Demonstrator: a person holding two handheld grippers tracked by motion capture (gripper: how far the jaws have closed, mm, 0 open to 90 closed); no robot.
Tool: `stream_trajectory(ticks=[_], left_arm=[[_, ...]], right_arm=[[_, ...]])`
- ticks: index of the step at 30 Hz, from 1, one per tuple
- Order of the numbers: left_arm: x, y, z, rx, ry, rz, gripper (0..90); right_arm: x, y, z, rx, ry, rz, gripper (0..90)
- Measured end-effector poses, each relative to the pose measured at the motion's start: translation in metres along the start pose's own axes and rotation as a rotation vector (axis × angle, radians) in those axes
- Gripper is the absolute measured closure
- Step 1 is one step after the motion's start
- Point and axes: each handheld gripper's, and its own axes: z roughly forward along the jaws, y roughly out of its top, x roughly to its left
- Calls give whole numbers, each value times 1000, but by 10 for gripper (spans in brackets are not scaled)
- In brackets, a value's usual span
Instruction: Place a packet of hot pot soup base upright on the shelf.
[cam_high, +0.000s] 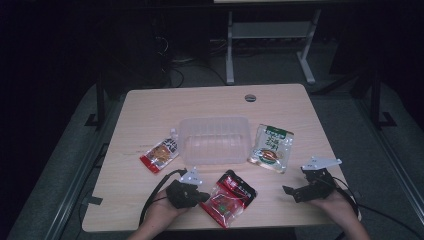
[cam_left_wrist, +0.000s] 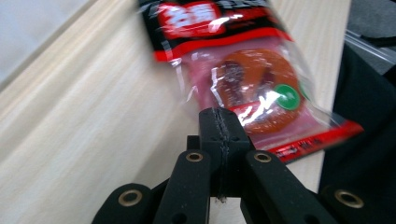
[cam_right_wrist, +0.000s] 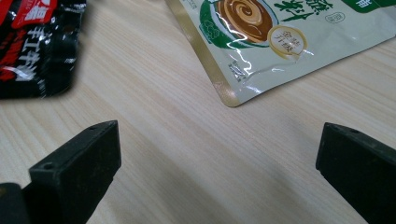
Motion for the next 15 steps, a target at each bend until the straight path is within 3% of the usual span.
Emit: stream_trajectory(ticks=[9,15], left_arm=[[9,4,1,-15,37,-16,896],[-4,8,-6,-67,-15,-8,896]], right_arm=[[0,0,0,0,3,-4,0],[-1,-1,0,-4,6,-5,0]])
